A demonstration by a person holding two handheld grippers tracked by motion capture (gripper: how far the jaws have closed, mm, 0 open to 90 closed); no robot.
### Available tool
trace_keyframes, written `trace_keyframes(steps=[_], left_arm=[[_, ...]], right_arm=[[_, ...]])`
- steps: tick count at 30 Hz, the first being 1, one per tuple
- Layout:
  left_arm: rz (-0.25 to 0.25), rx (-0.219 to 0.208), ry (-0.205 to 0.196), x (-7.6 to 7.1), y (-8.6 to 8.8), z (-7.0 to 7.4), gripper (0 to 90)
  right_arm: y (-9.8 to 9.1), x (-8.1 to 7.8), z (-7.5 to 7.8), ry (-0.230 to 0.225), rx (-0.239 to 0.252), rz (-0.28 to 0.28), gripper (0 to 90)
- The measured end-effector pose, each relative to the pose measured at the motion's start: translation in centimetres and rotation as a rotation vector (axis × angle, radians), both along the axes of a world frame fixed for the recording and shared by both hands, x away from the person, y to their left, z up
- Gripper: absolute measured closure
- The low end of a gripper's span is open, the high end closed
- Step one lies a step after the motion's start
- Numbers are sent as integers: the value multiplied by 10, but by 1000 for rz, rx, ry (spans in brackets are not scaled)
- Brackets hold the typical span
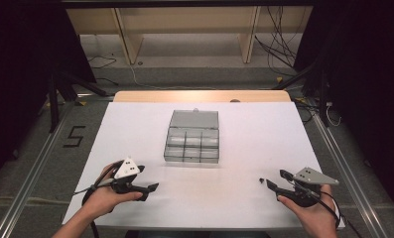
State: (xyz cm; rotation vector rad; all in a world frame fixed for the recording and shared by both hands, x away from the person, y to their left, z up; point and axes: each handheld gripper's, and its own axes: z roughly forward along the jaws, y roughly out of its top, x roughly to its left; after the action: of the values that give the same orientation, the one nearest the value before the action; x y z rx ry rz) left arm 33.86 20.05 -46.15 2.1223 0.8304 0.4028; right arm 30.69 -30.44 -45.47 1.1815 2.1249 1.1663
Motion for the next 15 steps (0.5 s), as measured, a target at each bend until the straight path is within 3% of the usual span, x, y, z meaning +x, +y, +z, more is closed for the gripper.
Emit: trace_keyframes(steps=[5,8,15], left_arm=[[5,1,-2,-1,2,0,204],[4,2,-3,0,2,0,206],[2,6,-2,0,1,-1,211]], right_arm=[[0,0,0,-2,-7,2,381],[2,0,0,4,-35,9,380],[1,3,-4,19,-31,31,385]])
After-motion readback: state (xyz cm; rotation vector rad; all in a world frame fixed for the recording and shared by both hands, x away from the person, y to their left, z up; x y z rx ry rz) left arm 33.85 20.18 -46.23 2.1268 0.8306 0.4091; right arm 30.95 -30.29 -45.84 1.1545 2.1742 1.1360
